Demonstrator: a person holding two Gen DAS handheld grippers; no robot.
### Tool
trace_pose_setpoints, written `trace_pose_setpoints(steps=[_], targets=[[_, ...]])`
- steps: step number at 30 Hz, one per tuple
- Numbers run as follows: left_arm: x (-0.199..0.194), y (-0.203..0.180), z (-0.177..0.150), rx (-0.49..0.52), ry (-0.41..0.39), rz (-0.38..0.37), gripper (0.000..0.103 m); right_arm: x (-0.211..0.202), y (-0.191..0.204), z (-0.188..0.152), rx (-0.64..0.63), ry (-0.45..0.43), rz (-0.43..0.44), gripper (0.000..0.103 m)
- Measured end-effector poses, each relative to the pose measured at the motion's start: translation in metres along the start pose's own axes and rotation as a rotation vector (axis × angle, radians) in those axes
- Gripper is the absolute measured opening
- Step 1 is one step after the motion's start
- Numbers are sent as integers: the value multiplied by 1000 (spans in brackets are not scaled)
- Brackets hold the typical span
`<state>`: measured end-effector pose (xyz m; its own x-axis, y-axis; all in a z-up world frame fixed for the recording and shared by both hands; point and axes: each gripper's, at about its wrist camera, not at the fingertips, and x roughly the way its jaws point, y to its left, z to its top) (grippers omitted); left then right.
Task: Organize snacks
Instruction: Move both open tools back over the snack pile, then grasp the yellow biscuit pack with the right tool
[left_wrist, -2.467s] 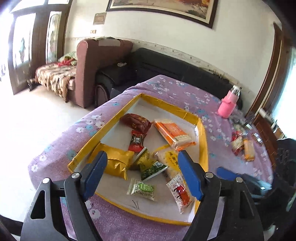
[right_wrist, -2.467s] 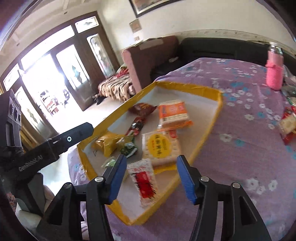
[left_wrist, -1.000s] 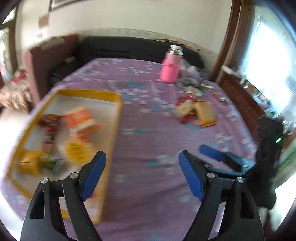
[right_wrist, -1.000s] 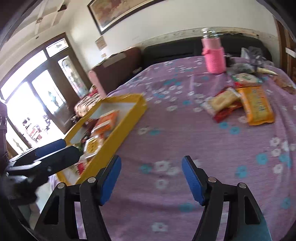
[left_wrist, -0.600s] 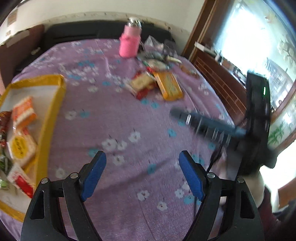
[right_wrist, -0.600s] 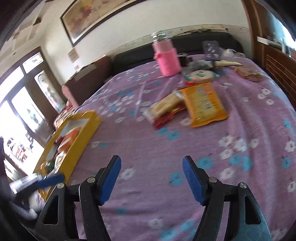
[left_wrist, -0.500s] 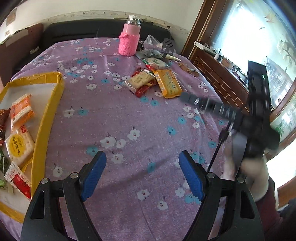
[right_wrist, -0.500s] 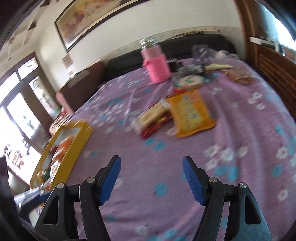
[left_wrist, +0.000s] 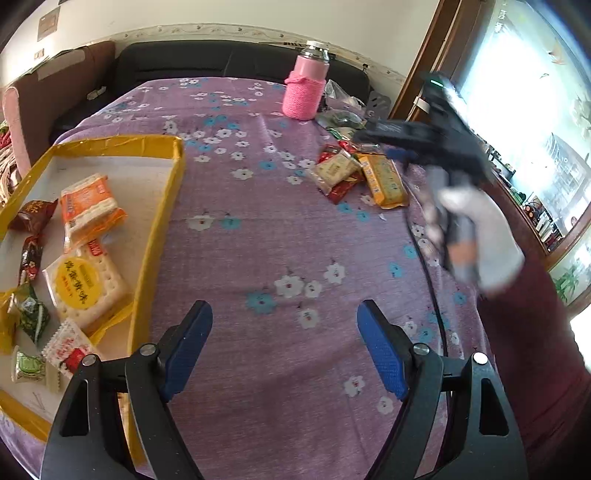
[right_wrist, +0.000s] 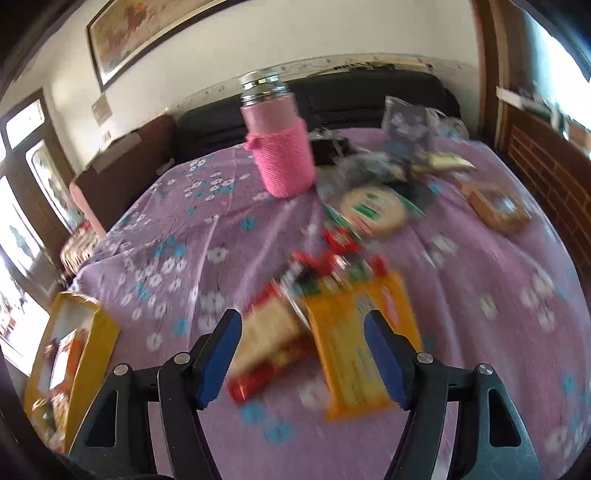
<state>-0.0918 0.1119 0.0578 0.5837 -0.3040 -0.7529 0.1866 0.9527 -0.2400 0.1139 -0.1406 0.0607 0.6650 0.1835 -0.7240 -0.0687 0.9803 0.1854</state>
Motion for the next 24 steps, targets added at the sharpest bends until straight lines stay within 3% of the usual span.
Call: trace_pose_setpoints(steps=[4,6,7,9,10,12,16,18,19,20,22,24], targets=[[-8,10,-1,-7,-13,14,81,53,19,28,-36,67,-94,67],[-12,16,-2,-9,-21,19,81,73,23,30,-43,129,-121,53],[-15,20,-2,-13,-27,24,81,78,28,27,-66,159,-134,41],[-16,26,-1,-24,-34,23,81,84,40,16,-134,217,-142,31],[-15,29,-1,-31,-32,22,81,83,46,7,-151,264,-120,26],[-15,32,-1,-40,-30,15,81,71,54,-9,-171,292,-87,26],[-15,33,-5,-43,-25,-7,81,29,60,-46,-235,379,82,25],[-14,30,-7,-42,-23,-20,81,-2,48,-47,-197,312,162,30],[-13,28,-8,-41,-21,-27,81,-22,31,-42,-142,243,180,41],[-12,26,-9,-39,-14,-35,81,-36,17,-39,-102,175,159,62],[-8,20,-10,-36,3,-54,81,-55,-9,-38,-68,59,65,80],[-6,14,-12,-22,16,-53,81,-52,-25,-41,-50,45,21,80]])
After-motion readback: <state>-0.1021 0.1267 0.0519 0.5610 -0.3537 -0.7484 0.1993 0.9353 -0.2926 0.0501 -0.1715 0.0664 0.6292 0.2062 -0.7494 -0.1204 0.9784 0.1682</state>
